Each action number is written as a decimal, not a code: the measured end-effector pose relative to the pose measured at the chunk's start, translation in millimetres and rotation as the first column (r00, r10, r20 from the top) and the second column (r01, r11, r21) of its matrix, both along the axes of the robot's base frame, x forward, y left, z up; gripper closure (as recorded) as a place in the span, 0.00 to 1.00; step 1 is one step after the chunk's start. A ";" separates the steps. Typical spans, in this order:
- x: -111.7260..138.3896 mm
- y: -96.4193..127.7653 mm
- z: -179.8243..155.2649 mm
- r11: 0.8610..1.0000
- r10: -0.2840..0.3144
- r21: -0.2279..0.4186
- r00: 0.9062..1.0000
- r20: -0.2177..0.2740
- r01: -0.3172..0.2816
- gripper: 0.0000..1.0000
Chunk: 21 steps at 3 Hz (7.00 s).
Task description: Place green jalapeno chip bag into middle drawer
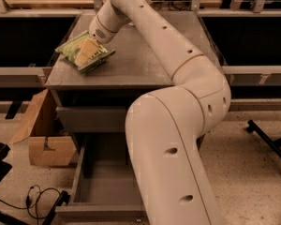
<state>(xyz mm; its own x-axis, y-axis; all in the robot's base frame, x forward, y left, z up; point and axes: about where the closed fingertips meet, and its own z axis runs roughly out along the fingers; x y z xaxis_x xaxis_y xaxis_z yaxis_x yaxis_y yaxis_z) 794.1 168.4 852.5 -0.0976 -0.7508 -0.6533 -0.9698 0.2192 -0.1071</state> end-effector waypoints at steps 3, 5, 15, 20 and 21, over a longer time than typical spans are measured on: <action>-1.9 2.7 -1.6 1.000 0.005 -0.007 1.000 -0.010 -0.005 0.88; -26.6 -78.8 56.4 0.991 -0.129 -0.047 0.992 -0.011 0.129 1.00; -332.5 -114.7 37.7 0.780 -0.436 0.235 0.772 -0.462 0.580 1.00; -297.0 -141.0 -263.1 0.685 -0.624 -0.014 0.576 -0.528 0.729 1.00; -291.7 -136.3 -324.8 0.660 -0.644 -0.059 0.524 -0.557 0.749 1.00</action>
Offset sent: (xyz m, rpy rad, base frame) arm -0.0019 0.0027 -0.0016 -0.0066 0.0096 0.0050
